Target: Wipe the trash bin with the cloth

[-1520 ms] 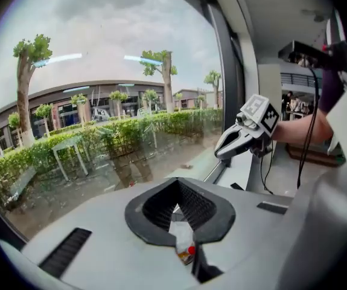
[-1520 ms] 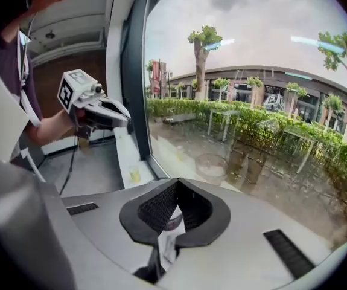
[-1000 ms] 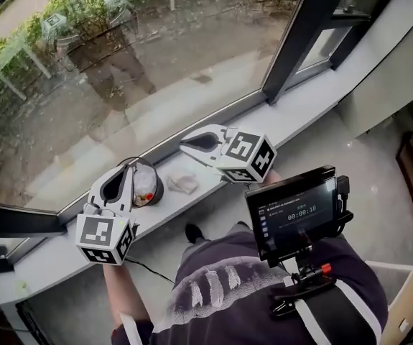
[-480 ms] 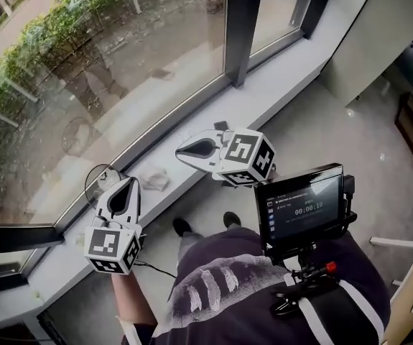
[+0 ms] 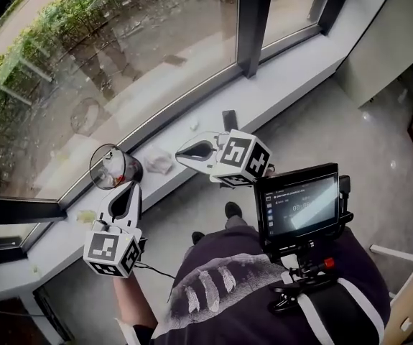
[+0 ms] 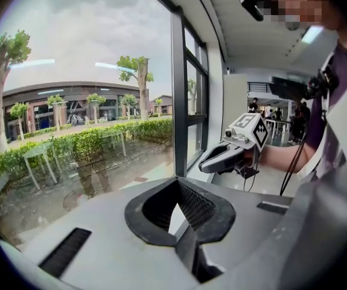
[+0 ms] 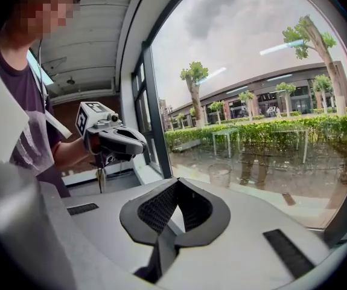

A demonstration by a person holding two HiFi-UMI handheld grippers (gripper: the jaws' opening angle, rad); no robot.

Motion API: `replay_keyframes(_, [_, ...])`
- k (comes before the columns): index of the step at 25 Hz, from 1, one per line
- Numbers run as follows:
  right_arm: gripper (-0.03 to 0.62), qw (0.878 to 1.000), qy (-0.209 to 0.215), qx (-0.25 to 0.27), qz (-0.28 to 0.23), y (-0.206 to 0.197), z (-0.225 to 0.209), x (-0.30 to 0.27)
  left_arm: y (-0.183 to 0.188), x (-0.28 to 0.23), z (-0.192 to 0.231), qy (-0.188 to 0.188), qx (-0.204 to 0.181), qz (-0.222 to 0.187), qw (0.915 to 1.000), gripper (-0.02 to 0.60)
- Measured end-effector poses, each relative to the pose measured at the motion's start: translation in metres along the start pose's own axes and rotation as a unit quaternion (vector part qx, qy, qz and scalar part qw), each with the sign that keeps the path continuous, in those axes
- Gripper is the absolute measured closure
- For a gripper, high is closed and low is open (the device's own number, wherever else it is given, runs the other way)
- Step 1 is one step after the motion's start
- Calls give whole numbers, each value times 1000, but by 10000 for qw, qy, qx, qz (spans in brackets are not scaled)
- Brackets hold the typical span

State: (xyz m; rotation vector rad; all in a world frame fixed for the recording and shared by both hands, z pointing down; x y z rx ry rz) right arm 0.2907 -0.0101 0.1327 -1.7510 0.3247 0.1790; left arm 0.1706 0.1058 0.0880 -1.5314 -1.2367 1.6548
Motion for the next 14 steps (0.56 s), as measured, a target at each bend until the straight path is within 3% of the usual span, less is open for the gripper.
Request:
replay_keyframes(6, [596,9999,-81,-20,78,0,31,-19,-24,41,-4,-376,105,-76,9992,583])
replay_keyframes(14, [597,9975,-141,537,438,4,132,-95,-85,141,37,-660,480,-505,9954,583])
Point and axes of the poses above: the fingertips, and each gripper's own axes: x backward along the fingers, z to its left, y out of its top, the point moved 5 cm from there along x, backward along the fingers, and after that the axes turned 3 degrees about -x, right-handed, at the moved point
